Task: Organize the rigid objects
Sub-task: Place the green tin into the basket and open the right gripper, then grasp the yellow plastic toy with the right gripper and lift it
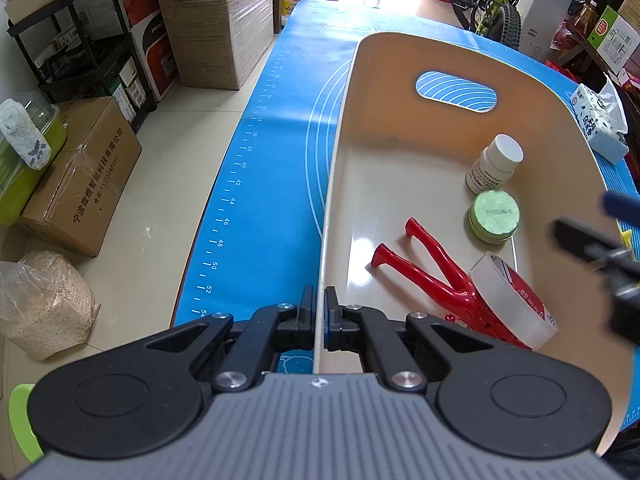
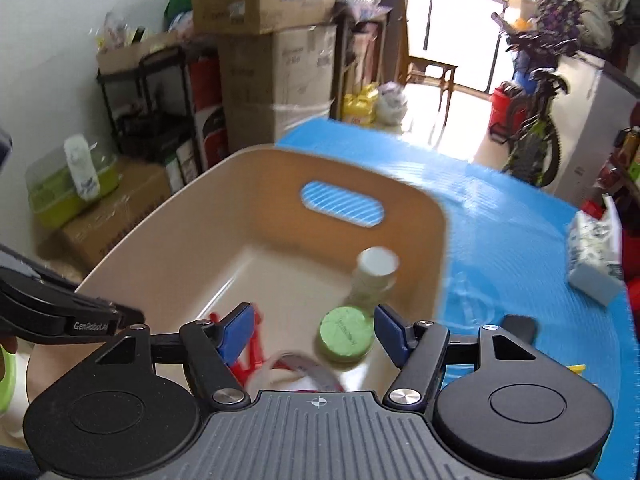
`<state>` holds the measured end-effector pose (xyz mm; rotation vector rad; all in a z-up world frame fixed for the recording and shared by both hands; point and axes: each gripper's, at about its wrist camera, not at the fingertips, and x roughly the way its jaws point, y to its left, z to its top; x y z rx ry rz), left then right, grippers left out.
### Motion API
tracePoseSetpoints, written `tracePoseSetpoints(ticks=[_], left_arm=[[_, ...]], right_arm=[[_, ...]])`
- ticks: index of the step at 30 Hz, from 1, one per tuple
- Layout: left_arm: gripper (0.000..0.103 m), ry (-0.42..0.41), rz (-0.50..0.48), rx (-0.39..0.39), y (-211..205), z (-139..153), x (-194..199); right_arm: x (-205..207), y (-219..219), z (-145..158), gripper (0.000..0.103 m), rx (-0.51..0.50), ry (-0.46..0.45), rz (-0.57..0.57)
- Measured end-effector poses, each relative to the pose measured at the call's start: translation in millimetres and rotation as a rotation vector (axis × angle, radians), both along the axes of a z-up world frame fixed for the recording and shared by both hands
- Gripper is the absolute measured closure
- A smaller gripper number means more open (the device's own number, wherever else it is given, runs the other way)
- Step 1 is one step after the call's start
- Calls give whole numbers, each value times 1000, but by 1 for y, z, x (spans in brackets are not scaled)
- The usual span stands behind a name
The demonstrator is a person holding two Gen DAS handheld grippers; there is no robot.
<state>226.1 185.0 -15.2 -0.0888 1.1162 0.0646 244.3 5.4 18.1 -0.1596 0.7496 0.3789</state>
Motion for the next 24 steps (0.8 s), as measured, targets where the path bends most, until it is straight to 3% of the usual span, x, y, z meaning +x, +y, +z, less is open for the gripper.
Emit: tracePoseSetpoints(ticks=[5,11,18,24], left_arm=[[98,0,1,-1,0,0,0],[98,0,2,-3,0,0,0],[98,0,1,-1,0,0,0],[98,0,1,-1,0,0,0]], right_arm=[[-5,-54,14,28,4,-41,-90],[-2,-122,11,28,-65,-43,-245],[6,-177,-21,28,-121,-17,-358],[7,-198,-64,28,-155,38,-380]])
